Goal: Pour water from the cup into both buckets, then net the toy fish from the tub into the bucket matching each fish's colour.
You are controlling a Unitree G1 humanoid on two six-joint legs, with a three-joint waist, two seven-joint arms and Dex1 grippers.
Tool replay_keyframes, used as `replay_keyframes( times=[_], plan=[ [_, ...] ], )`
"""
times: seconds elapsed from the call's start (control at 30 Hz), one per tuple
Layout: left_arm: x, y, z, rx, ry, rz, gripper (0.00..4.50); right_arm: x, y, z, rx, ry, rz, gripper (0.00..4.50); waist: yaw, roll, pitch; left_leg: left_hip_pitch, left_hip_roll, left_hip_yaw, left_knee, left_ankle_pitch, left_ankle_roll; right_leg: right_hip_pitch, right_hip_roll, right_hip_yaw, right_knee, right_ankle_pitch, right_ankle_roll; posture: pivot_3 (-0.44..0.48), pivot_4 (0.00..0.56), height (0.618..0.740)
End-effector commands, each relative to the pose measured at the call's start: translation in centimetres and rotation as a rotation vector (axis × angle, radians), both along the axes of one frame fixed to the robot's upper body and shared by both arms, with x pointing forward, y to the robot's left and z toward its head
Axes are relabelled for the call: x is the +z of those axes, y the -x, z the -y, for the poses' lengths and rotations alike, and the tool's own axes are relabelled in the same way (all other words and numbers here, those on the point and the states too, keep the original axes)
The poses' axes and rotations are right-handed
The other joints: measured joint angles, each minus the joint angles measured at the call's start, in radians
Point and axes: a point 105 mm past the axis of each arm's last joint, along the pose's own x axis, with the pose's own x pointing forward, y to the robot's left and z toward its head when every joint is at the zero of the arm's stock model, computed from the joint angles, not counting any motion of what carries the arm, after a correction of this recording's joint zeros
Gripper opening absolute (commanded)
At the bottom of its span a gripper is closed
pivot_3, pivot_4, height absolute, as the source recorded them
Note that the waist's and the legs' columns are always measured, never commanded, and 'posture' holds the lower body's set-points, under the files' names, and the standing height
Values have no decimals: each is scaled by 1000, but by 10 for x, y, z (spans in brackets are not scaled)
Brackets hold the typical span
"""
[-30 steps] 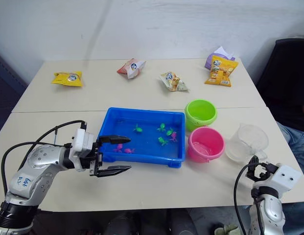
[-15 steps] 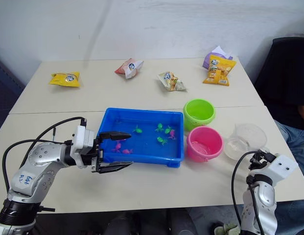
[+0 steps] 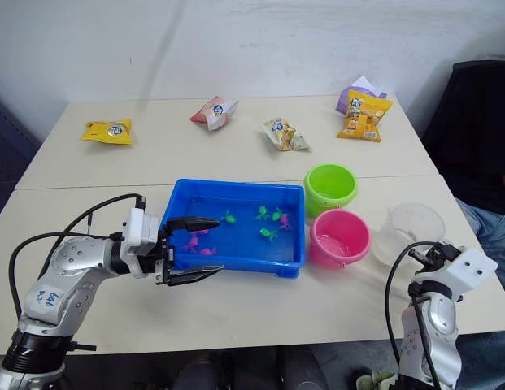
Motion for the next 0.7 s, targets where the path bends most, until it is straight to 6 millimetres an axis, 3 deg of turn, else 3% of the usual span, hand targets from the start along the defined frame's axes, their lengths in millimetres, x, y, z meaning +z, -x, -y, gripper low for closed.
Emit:
replay_keyframes(
  times=[0.03, 0.17, 0.37, 0.7],
  plan=[
    [11, -2, 3, -18, 44, 23, 4500, 43, 8, 2, 57, 167, 65, 58, 1, 0, 0, 0, 0, 0, 0, 0, 0, 0, 0, 0, 0, 0, 0, 0, 150, 739],
    [13, -5, 7, -33, 78, 8, 4500, 72, 19, 1, 128, 369, 47, 58, 2, 0, 0, 0, 0, 0, 0, 0, 0, 0, 1, 0, 0, 0, 1, 0, 150, 739],
    [8, -11, 20, -73, 106, 0, 4500, 97, 20, -9, 198, 665, -25, 58, 2, 0, 0, 0, -1, 1, 0, 0, 0, 0, 2, 3, -1, 0, 3, 0, 150, 739],
    [-1, -17, 36, -111, 129, -14, 4500, 119, 14, -34, 294, 1032, -94, 58, 5, 0, 1, 0, -1, 3, 1, 0, 0, 0, 2, 5, -2, 0, 5, 0, 150, 739]
  ],
)
